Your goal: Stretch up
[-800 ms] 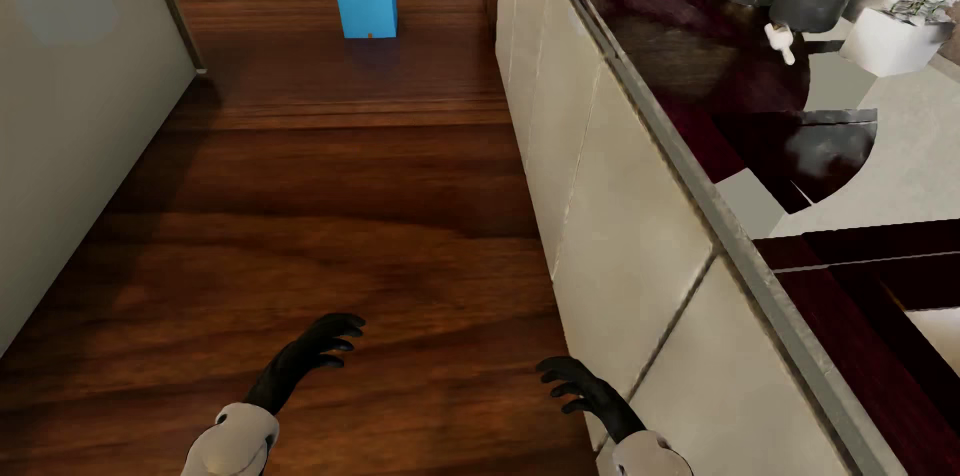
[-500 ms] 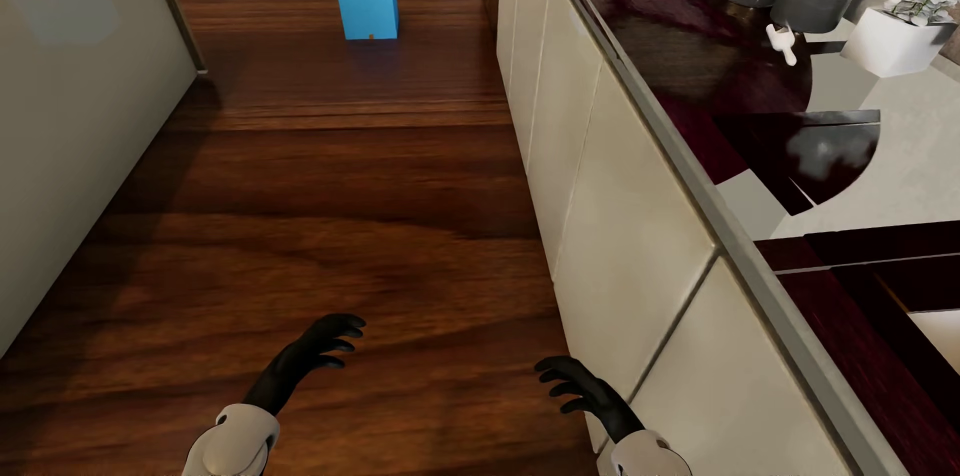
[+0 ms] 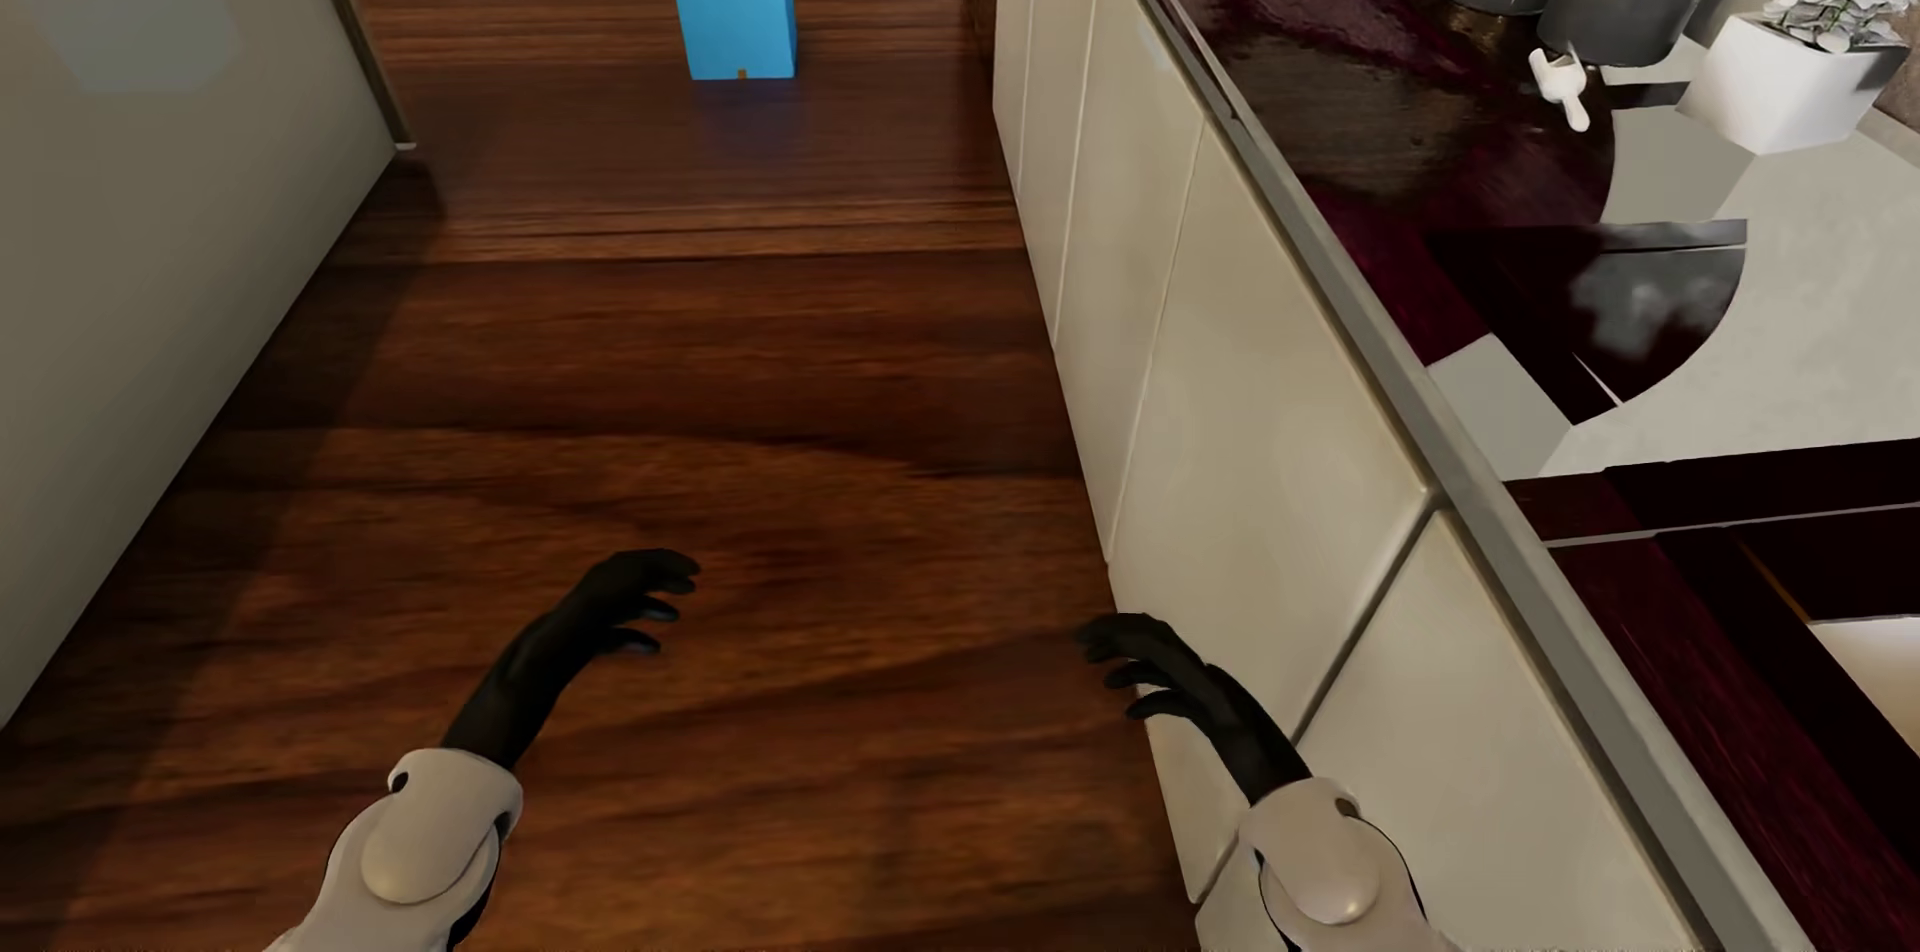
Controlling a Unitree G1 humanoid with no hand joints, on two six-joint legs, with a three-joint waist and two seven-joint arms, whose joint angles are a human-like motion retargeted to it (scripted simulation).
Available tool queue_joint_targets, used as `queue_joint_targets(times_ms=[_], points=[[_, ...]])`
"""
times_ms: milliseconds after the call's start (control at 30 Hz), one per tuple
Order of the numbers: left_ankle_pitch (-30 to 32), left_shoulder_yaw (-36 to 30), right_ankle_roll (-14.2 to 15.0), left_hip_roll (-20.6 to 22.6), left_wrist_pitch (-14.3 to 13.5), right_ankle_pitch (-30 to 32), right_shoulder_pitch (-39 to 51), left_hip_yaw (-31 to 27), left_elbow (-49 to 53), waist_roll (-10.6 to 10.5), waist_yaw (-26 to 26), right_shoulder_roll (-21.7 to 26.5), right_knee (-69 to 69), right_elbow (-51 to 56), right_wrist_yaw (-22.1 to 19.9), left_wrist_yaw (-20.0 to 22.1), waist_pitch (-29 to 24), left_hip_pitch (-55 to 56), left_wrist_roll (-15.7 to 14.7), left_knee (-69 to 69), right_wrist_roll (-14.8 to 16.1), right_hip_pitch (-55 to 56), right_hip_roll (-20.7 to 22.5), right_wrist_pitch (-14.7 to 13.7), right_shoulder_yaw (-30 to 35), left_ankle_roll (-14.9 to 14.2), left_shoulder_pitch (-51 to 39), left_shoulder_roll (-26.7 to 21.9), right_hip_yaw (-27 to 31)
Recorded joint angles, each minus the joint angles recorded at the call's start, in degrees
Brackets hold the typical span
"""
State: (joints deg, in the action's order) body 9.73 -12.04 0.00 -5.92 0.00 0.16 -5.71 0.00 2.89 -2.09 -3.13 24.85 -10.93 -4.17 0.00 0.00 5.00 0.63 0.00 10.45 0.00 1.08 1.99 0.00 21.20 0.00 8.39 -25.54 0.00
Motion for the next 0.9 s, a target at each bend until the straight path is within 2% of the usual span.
queue_joint_targets(times_ms=[67, 167, 300, 500, 600, 733, 900], points=[[1.30, 2.20, 0.00, -0.79, 0.00, -1.20, 1.30, 0.00, 2.40, 0.04, -1.18, 1.00, -1.26, 3.06, 0.00, 0.00, 1.93, 1.48, 0.00, -0.71, 0.00, 2.43, 0.37, 0.00, -2.38, 0.00, -1.09, -1.08, 0.00], [1.92, 5.88, 0.00, -0.82, 0.00, -1.47, 3.75, 0.00, 6.69, -0.14, -1.27, 2.23, -1.50, 9.38, 0.00, 0.00, 1.69, 1.32, 0.00, -0.68, 0.00, 2.26, 0.38, 0.00, -5.43, 0.00, -3.52, -2.81, 0.00], [1.81, 13.48, 0.00, -0.95, 0.00, -1.36, 7.87, 0.00, 11.61, -0.29, -1.31, 4.16, -1.35, 16.00, 0.00, 0.00, 1.90, 1.48, 0.00, -0.59, 0.00, 2.33, 0.61, 0.00, -13.50, 0.00, -8.19, -4.83, 0.00], [1.90, 21.74, 0.00, -1.10, 0.00, -0.92, 16.93, 0.00, 12.59, -0.03, -1.18, 7.36, -1.40, 20.42, 0.00, 0.00, 2.00, 1.81, 0.00, -0.57, 0.00, 2.58, 0.79, 0.00, -21.41, 0.00, -18.42, -9.90, 0.00], [2.22, 23.37, 0.00, -1.11, 0.00, -0.94, 23.25, 0.00, 12.09, -0.14, -0.82, 8.74, -1.33, 20.86, 0.00, 0.00, 1.93, 2.16, 0.00, -0.49, 0.00, 2.71, 0.87, 0.00, -25.95, 0.00, -23.92, -13.29, 0.00], [2.98, 26.03, 0.00, -0.89, 0.00, -0.63, 33.51, 0.00, 13.54, -0.08, -0.77, 13.37, -0.93, 20.94, 0.00, 0.00, 2.11, 2.23, 0.00, -0.48, 0.00, 2.57, 0.86, 0.00, -30.86, 0.00, -32.97, -17.93, 0.00], [2.56, 25.71, 0.00, -0.67, 0.00, -0.59, 46.98, 0.00, 15.20, 0.30, -0.66, 19.71, -0.82, 20.84, 0.00, 0.00, 2.36, 2.02, 0.00, -0.45, 0.00, 2.37, 0.91, 0.00, -30.87, 0.00, -46.07, -24.64, 0.00]])
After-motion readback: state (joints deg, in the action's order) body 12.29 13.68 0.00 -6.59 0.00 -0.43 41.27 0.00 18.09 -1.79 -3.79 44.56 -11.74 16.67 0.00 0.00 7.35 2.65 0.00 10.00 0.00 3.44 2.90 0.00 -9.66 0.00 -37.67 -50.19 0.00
